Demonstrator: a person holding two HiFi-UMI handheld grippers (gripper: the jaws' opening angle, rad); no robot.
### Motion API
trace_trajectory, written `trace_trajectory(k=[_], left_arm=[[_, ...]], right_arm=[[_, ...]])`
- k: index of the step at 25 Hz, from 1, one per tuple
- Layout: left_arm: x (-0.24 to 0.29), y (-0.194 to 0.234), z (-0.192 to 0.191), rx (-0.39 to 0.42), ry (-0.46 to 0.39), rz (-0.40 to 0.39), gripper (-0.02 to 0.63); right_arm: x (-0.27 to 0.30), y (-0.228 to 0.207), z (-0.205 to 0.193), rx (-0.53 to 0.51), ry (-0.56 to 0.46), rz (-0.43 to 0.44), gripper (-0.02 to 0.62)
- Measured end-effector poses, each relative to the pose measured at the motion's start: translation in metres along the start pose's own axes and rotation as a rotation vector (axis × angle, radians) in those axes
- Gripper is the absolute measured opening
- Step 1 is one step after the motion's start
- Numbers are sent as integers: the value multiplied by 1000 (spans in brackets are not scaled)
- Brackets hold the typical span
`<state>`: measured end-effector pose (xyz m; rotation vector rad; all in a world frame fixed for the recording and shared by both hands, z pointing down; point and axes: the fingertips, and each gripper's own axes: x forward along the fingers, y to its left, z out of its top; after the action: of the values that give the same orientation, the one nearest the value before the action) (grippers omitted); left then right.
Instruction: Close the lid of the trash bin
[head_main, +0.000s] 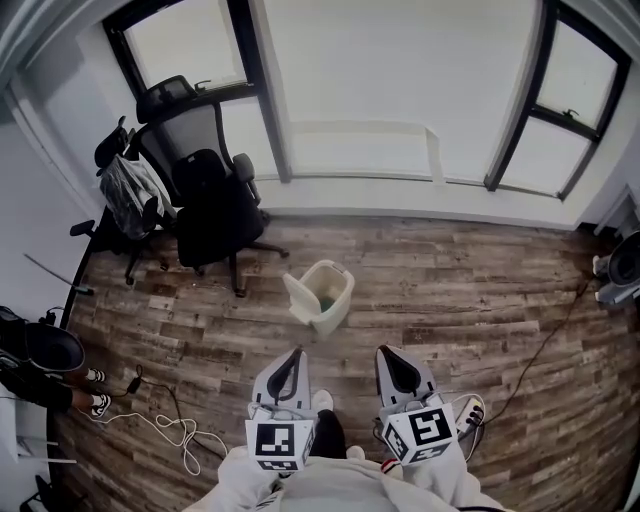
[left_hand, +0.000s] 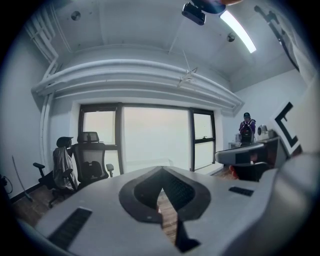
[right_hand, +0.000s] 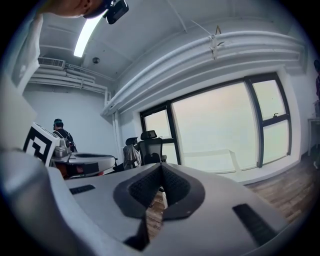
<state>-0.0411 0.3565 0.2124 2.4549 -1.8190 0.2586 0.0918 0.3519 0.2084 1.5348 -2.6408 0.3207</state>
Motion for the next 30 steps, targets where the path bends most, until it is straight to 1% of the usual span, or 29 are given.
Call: trace_trajectory(k=[7,14,18,21,25,30], left_arm=[[58,55,10,-11,7,10,5],[105,111,17,-23,1,5,5],[125,137,17,-17,-11,1,5],[137,157,14,-16,-5,0,5],[148,170,14,-32,14,5,5],[164,176,15,-22,15,26,5]], right_arm=[[76,0,13,-7,22,17,23],[146,1,25,-14,39,3,23],[176,2,30,-17,40,-10,23],[196,7,33,-14,35,-25,23],[209,3,39,-18,50,-36,23],[221,-11,43,-21,54,-34,23]])
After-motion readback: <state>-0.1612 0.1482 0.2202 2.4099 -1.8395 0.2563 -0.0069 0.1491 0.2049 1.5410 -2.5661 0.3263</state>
